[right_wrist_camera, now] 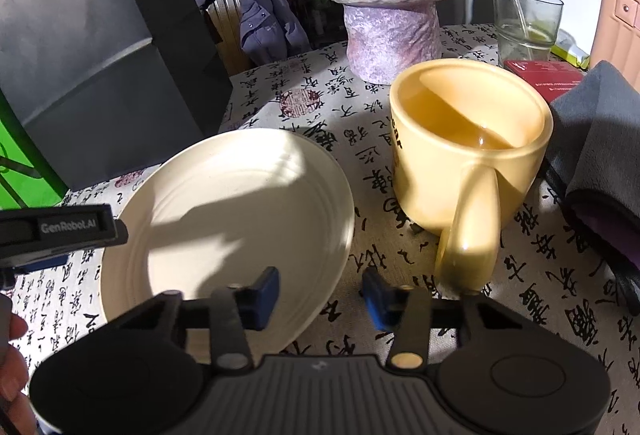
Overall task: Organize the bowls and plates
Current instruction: 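Close the right tool on the cream plate rim while the left tool closes beside it, then lift the cream plate off the table with both tools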
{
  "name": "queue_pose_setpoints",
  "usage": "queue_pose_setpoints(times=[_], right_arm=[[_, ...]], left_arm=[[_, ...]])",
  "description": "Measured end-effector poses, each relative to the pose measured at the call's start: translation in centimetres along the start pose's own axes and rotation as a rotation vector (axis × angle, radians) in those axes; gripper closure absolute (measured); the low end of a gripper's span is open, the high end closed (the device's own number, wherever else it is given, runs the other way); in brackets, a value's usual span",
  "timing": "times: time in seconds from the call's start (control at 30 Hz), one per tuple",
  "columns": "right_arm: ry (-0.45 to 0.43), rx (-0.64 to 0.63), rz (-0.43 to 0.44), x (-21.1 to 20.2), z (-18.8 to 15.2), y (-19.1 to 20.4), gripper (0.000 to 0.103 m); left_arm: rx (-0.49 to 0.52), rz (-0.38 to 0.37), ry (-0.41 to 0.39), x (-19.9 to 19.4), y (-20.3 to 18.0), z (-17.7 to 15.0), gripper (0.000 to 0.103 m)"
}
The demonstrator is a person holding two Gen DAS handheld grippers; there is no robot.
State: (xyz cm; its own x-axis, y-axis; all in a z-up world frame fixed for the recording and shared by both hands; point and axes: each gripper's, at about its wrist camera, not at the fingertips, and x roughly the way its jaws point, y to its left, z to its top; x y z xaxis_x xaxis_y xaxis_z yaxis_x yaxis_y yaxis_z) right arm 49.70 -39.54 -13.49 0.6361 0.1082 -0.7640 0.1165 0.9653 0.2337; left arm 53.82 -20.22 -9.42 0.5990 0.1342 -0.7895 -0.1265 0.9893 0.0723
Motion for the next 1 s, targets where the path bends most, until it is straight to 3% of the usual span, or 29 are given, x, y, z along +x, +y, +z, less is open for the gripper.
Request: queue_pose_setpoints(times=[0.07,0.13,0.43,0.57,0.87,1.0], right_arm=[[0.0,0.004,0.002,0.0,0.0,0.0,0.063],[0.002,0.003,0.008,0.0,-0.1,-0.1,0.071],[0.0,-0.006,0.007,0.1,-0.1,0.0,0.075],[-0.003,-0.013,0.002,0.1,-0.2,0.1,0.076],[-0.013,-0.019,0.007,0.1,-0.2,0.1,0.078],[-0.017,-0.017,0.009,0.1,-0.3,0.0,0.08]], left_arm=[[-0.003,-0.014,0.022,0.4,-0.1,0.0,0.056],[-0.01,-0.011,0.033,0.7,-0.1,-0.1,0.061],[0.004,0.003,0.007,0.6,-0.7,-0.2,0.067],[0.01,-0.005,0.009,0.7,-0.8,-0.2,0.076],[0.033,-0.014,0.019,1.2,-1.4,-0.5,0.087],[0.049,0.0,0.007,1.2,-1.8,-0.7,0.087]])
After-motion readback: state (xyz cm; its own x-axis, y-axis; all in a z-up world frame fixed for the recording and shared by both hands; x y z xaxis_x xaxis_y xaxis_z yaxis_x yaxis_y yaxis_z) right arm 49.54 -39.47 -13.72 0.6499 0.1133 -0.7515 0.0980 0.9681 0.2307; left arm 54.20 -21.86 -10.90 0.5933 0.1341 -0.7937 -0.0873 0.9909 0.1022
